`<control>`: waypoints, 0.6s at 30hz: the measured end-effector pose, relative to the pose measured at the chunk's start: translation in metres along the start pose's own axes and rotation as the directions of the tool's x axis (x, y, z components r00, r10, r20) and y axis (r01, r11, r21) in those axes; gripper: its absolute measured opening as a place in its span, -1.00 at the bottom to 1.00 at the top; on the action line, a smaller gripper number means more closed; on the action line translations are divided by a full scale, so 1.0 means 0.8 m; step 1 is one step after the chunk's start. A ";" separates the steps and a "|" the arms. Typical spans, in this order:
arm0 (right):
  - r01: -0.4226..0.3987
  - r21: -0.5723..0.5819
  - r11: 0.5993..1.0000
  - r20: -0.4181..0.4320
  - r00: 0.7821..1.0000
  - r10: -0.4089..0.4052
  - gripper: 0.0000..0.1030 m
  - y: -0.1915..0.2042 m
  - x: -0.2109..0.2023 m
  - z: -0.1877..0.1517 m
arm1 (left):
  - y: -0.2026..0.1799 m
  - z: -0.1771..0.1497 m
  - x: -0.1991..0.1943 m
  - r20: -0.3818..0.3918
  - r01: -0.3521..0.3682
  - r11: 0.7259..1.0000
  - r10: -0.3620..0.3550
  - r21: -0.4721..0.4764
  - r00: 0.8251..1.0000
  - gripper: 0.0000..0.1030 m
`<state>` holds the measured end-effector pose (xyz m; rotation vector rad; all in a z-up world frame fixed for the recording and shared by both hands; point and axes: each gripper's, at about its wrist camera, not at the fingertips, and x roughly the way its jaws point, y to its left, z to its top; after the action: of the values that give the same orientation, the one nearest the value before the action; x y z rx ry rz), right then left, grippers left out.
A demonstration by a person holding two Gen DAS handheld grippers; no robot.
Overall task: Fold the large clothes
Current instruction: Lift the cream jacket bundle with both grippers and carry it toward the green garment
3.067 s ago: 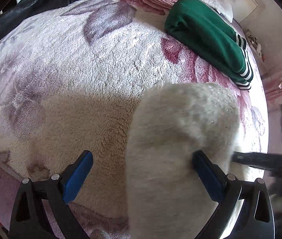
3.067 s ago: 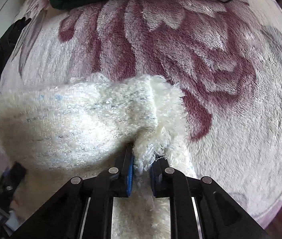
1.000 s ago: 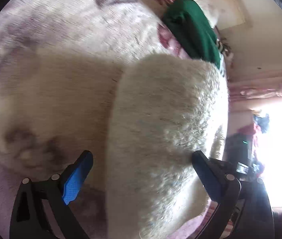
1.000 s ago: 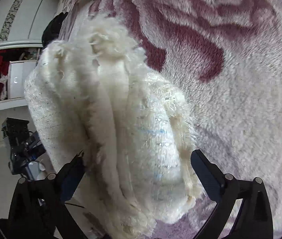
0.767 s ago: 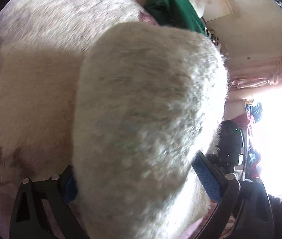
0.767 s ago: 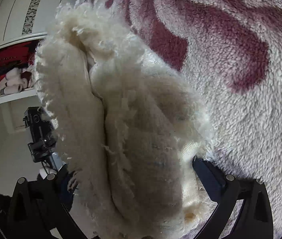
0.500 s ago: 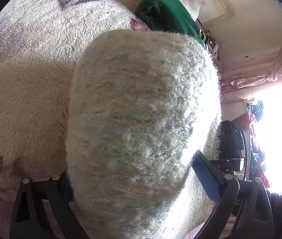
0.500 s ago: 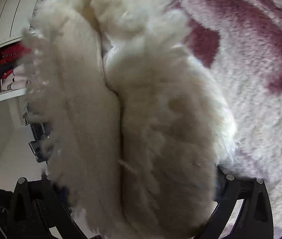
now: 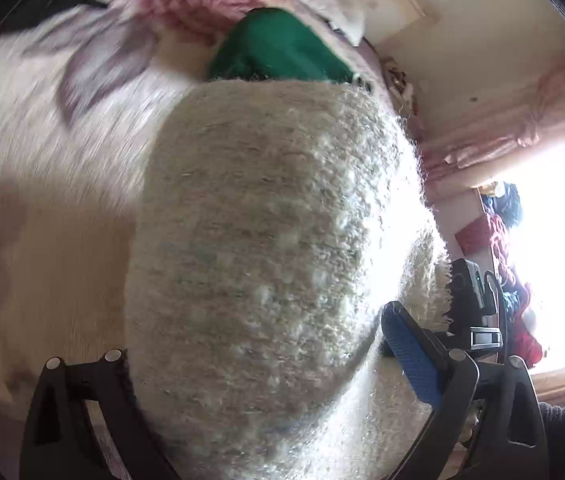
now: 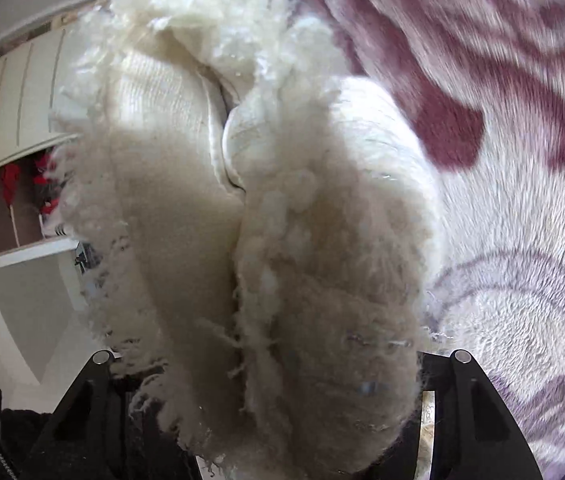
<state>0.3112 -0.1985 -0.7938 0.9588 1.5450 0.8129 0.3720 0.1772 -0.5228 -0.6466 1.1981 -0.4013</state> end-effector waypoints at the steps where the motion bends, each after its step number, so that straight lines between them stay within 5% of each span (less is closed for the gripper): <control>1: -0.001 -0.006 1.000 0.015 1.000 0.001 0.11 0.009 -0.015 0.006 | -0.007 0.012 0.000 -0.001 0.002 1.000 -0.002 0.008 1.000 0.92; 7: 0.024 -0.034 0.999 0.111 0.994 -0.020 0.11 0.078 -0.087 0.074 | -0.066 0.122 0.016 0.011 0.055 0.997 -0.056 0.057 0.998 0.92; 13: 0.054 -0.064 0.997 0.178 0.983 -0.042 0.11 0.137 -0.153 0.202 | -0.088 0.275 0.042 0.019 0.103 0.990 -0.105 0.092 0.994 0.92; 18: 0.105 -0.087 0.991 0.185 0.979 -0.087 0.10 0.151 -0.185 0.329 | -0.085 0.387 0.109 0.001 0.103 0.988 -0.104 0.115 0.995 0.92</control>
<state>0.6009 -0.2770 -0.6689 0.8564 1.3720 0.7054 0.6958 0.1496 -0.4742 -0.6123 1.1287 -0.5509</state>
